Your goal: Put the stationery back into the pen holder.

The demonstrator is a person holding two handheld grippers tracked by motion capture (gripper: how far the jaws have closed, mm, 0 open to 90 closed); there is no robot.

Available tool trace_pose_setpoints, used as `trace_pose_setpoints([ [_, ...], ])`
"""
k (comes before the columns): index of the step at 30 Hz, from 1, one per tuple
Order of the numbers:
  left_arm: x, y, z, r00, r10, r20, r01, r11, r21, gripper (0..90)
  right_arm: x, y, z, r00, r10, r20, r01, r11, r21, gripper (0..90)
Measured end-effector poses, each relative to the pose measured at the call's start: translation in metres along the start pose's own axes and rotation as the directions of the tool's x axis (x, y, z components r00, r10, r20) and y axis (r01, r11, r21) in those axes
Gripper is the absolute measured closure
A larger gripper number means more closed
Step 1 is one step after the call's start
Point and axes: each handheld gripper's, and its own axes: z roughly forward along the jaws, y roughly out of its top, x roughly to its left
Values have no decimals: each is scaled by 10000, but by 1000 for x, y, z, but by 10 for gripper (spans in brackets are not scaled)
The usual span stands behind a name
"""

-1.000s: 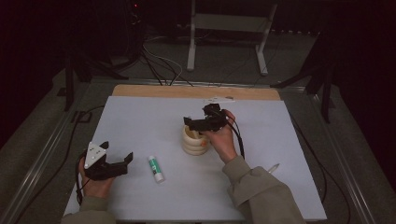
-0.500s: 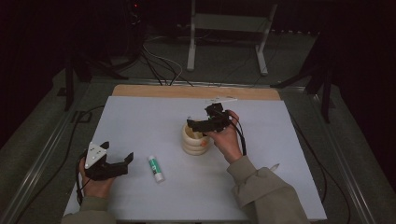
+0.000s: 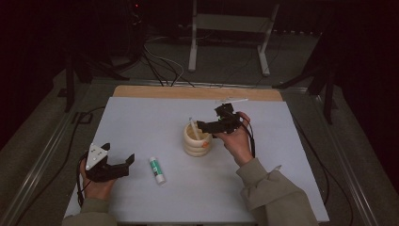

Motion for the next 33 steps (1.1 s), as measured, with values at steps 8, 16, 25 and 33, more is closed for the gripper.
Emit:
trace_pose_setpoints([
  [8, 0, 0, 0, 10000, 4, 24, -4, 10000, 29, 4, -6, -4, -12, 9996, -138, 238, 138, 9999, 27, 0],
  [16, -1, 0, 1, 10000, 4, 25, -4, 10000, 39, 4, -16, -12, -24, 9994, -119, 324, 118, 9999, 32, 0],
  [25, -1, -1, 1, 10000, 13, 27, -13, 10000, 78, 4, -30, -23, -38, 9988, 20, 481, -19, 10000, -12, 0],
  [33, -1, -1, 1, 10000, -4, 21, 4, 9999, 109, 4, -38, -29, -49, 9975, 12, 706, -15, 10000, 32, 0],
])
